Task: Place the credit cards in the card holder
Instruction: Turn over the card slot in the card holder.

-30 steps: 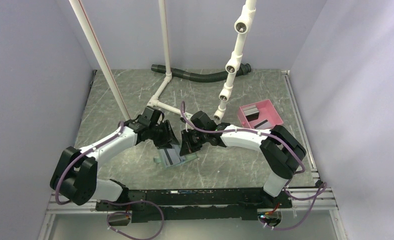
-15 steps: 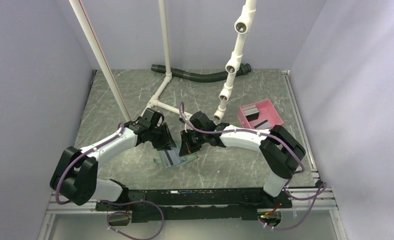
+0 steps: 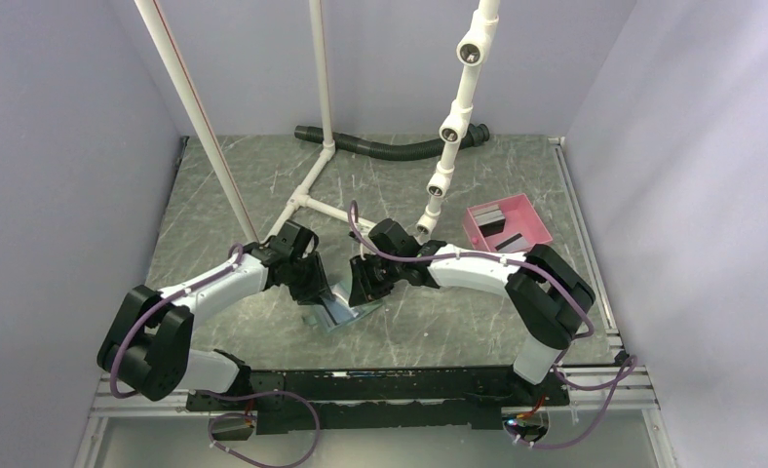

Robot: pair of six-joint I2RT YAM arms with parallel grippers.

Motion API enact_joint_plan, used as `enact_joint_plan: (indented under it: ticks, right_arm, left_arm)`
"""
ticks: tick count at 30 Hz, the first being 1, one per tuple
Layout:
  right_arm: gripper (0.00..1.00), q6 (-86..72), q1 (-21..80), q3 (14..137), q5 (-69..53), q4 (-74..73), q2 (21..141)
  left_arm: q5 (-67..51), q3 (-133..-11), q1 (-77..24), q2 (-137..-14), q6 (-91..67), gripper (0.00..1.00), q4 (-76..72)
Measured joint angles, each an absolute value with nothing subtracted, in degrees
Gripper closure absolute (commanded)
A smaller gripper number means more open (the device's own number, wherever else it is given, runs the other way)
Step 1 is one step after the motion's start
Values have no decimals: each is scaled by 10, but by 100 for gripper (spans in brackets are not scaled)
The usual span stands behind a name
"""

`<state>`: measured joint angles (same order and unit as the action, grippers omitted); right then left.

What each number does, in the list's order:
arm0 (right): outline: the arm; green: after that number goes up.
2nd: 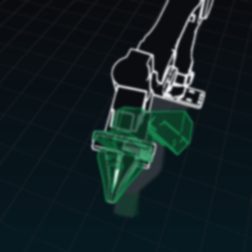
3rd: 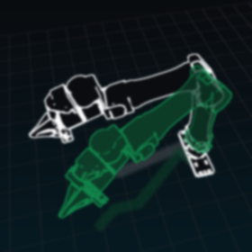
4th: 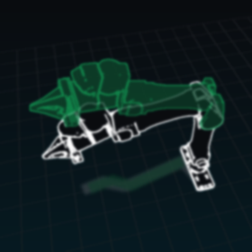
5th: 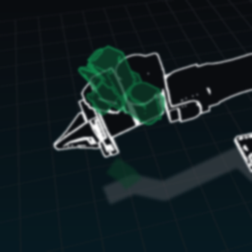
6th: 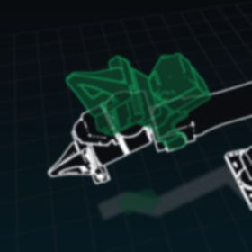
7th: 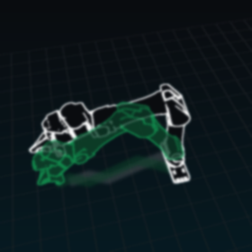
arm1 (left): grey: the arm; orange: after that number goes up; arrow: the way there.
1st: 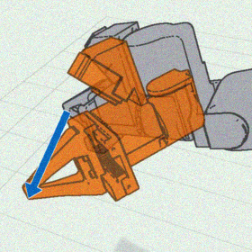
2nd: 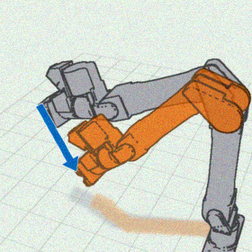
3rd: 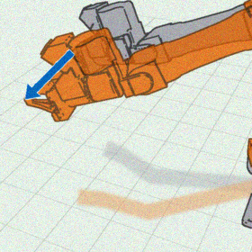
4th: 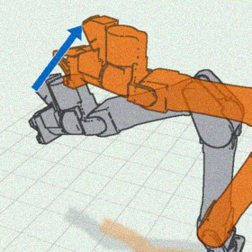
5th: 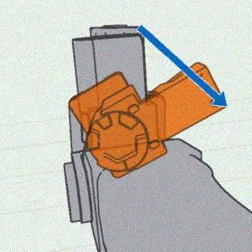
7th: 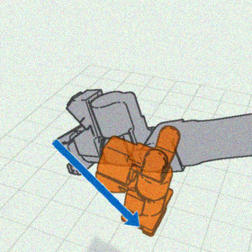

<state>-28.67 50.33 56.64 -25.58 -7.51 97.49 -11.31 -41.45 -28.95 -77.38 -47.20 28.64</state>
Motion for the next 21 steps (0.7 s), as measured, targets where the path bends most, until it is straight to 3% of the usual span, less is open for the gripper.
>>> enact_joint_plan:
  ticks: [7, 10, 21]
  right_arm:
    - [34, -267, 510, 566, -239, -84, 975]
    - [24, -243, 532, 566, -203, -93, 974]
    - [13, -168, 592, 618, -77, -133, 987]
  left_arm:
    - [-111, -414, -289, -774, -472, 64, 288]
    - [-111, -414, -289, -774, -469, 64, 288]
    - [-111, -414, -289, -774, -462, 64, 288]
